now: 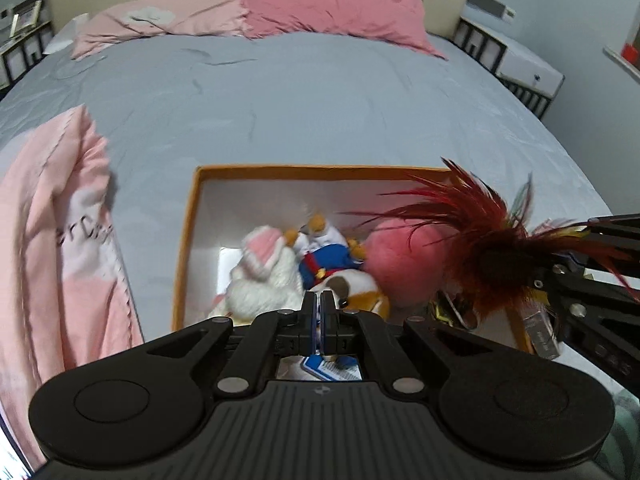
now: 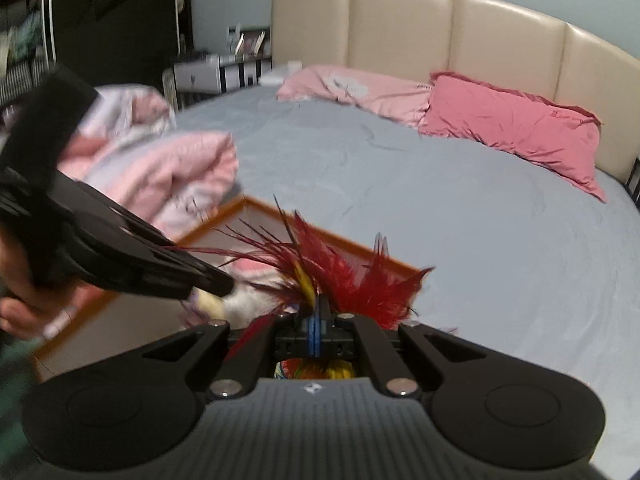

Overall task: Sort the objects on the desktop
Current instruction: 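Carry the red feather toy over the box with the right tool, then open the right tool to drop the feather toy into the box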

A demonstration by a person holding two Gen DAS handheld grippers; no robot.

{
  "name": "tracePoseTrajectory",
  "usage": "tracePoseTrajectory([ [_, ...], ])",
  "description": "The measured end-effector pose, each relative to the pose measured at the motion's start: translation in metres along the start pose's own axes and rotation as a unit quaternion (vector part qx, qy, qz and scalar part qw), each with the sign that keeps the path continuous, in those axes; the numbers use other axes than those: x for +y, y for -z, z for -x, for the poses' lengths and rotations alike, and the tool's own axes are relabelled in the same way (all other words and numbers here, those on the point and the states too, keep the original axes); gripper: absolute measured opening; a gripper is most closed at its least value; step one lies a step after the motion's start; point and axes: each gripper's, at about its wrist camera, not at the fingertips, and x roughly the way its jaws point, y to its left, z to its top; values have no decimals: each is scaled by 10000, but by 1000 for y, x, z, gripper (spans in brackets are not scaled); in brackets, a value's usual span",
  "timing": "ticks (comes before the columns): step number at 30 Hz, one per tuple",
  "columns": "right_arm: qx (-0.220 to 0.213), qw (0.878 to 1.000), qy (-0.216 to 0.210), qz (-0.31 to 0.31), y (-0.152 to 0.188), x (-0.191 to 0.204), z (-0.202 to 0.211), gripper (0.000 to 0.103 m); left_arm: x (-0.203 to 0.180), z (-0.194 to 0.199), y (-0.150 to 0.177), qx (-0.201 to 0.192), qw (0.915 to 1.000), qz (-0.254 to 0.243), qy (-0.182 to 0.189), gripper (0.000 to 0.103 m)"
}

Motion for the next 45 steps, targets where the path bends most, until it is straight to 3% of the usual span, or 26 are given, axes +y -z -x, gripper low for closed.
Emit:
tracePoseTrajectory([
  [4,227,9992,149,295,5,3,-17,0,2,-4,11,-23,9999,100,135,0],
  [8,409,9982,271,357,11,5,-30,0,-4,-5,16,-111,9999,-129,-19,0],
  [17,613,9904,742,995,17,25,-52,0,4,-7,20,-93,10000,12,-26,0],
  [27,628,9878,762,1200,21,32,-40,13,-3,-5,22,-100,9998,-160,18,0],
  [30,552,9894,693,1153,21,33,-29,20,-7,-3,23,-140,9996,-248,84,1],
  [35,320,9932,596,942,18,34,-4,22,-21,7,22,-313,9981,-513,102,7],
  [42,-230,9951,817,502,20,25,43,39,-59,31,22,-587,9932,-942,360,15],
  [45,-397,9946,954,129,26,11,64,40,-76,43,26,-752,9903,-1071,467,15],
])
